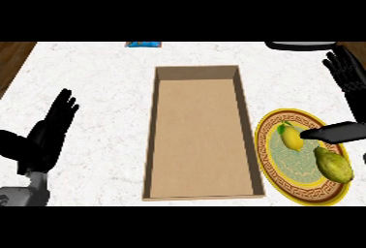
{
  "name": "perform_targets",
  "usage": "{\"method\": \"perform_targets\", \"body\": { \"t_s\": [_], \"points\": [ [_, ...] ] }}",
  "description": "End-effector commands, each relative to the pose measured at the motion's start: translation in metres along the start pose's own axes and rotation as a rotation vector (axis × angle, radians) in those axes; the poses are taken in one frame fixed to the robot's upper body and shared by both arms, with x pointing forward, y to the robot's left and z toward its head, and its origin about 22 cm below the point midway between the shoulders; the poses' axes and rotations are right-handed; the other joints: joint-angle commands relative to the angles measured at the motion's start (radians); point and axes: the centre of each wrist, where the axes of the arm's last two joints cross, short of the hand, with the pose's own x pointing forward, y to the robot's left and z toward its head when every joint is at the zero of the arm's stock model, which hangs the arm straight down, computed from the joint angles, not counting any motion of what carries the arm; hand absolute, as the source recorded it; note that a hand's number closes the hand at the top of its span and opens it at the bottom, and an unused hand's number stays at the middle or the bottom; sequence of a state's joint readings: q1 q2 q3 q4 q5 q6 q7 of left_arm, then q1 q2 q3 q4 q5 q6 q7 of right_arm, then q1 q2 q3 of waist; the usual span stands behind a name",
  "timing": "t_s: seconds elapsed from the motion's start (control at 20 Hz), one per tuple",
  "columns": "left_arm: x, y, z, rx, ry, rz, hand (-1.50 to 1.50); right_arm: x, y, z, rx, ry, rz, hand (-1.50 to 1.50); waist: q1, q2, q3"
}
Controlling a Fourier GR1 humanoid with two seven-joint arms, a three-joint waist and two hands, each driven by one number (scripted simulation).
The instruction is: Pick the lemon from the plate and place it in the cardboard box
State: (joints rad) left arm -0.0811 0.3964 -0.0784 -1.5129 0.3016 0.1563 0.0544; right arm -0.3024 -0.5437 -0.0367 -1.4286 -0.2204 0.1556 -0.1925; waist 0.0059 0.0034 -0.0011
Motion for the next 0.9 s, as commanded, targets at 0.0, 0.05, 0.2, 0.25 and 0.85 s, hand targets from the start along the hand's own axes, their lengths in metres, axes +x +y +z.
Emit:
{"method": "perform_targets", "body": {
  "t_s": [0.0,0.05,0.2,0.25,0.85],
  "points": [
    [0.007,0.009,-0.003,0.001,0.059,0.088,0.0,-0.006,-0.044,0.022,-0.037,-0.237,0.052,-1.5,-0.007,0.001,0.006],
    [0.009,0.015,0.004,-0.021,0.064,0.087,0.0,-0.021,-0.031,0.037,0.003,-0.253,0.081,-1.5,-0.002,-0.002,0.005],
    [-0.006,0.02,0.015,-0.009,0.069,0.087,0.0,-0.017,-0.056,0.055,0.105,-0.336,0.147,-1.5,-0.008,-0.004,0.003],
    [0.02,0.017,0.012,-0.024,0.055,0.1,0.0,-0.015,-0.056,0.044,0.148,-0.322,0.185,-1.5,0.003,-0.004,0.003],
    [0.017,0.028,0.011,-0.019,0.064,0.076,0.0,0.059,-0.038,0.018,0.505,0.122,0.973,-1.5,0.006,-0.003,-0.002]
  ]
}}
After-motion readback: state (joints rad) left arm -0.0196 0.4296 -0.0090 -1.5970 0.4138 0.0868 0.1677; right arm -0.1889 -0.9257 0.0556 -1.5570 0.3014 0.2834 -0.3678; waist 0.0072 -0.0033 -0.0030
